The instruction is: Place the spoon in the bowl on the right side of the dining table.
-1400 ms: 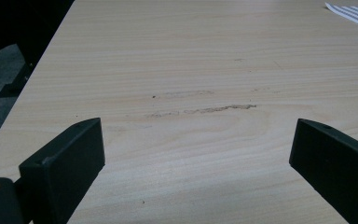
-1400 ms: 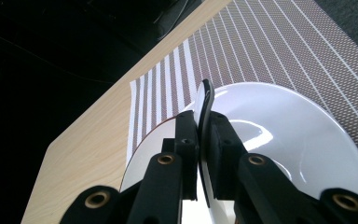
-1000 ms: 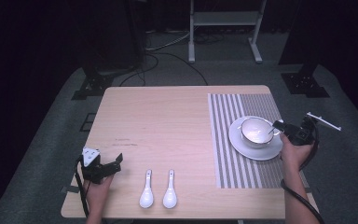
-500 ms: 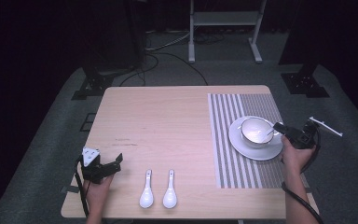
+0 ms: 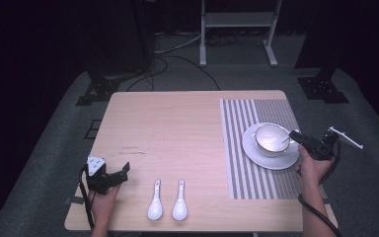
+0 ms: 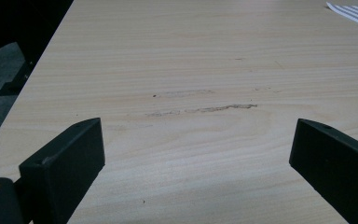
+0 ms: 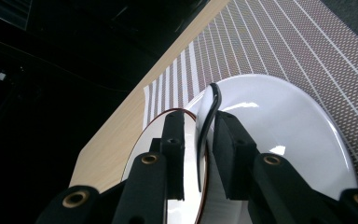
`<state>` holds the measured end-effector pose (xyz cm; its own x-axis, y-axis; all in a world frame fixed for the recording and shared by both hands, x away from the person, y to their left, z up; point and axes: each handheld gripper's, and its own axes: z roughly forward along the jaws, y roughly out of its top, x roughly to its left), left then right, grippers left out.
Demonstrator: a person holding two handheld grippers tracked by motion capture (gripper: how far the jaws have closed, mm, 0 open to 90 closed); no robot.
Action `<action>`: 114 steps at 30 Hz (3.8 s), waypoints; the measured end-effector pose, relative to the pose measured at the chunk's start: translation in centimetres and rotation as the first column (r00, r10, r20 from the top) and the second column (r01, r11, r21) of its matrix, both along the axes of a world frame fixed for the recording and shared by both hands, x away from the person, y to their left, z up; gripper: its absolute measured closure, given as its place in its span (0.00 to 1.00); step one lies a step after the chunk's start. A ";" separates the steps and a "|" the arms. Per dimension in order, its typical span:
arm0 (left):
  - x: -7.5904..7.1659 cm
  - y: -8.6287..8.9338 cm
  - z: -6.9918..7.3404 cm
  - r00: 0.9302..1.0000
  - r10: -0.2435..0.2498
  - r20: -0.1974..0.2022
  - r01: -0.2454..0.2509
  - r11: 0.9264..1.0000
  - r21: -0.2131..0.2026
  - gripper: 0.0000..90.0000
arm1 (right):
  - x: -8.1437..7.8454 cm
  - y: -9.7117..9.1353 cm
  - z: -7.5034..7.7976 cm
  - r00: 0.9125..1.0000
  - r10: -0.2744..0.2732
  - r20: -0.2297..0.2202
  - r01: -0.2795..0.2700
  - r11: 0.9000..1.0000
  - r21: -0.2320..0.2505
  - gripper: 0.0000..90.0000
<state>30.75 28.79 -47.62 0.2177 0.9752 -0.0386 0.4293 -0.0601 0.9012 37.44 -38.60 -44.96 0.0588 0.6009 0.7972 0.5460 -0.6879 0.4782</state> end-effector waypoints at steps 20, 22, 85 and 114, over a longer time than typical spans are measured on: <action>0.0 0.0 0.0 1.000 0.003 -0.002 -0.003 1.000 0.004 0.02 | -1.4 -0.2 -0.1 0.998 0.035 0.057 -0.038 0.998 0.047 0.74; 0.0 -0.1 0.0 1.000 0.004 0.000 -0.004 1.000 0.003 0.02 | -1.5 -0.1 -0.2 0.997 0.041 0.064 -0.044 0.998 0.052 0.73; -0.1 -0.1 0.0 1.000 0.003 0.003 -0.003 1.000 0.008 0.02 | -7.7 3.1 -0.4 0.961 0.187 0.202 -0.206 0.976 0.075 0.42; -0.1 -0.2 0.0 1.000 0.001 0.003 -0.001 1.000 0.012 0.02 | -9.9 5.6 -2.0 0.942 0.260 0.211 -0.278 0.959 0.059 0.41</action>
<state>30.68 28.63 -47.62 0.2166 0.9759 -0.0259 0.4263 -0.0707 0.9018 27.55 -32.97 -47.01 -0.2611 0.5004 0.8255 0.6161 -0.5719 0.5416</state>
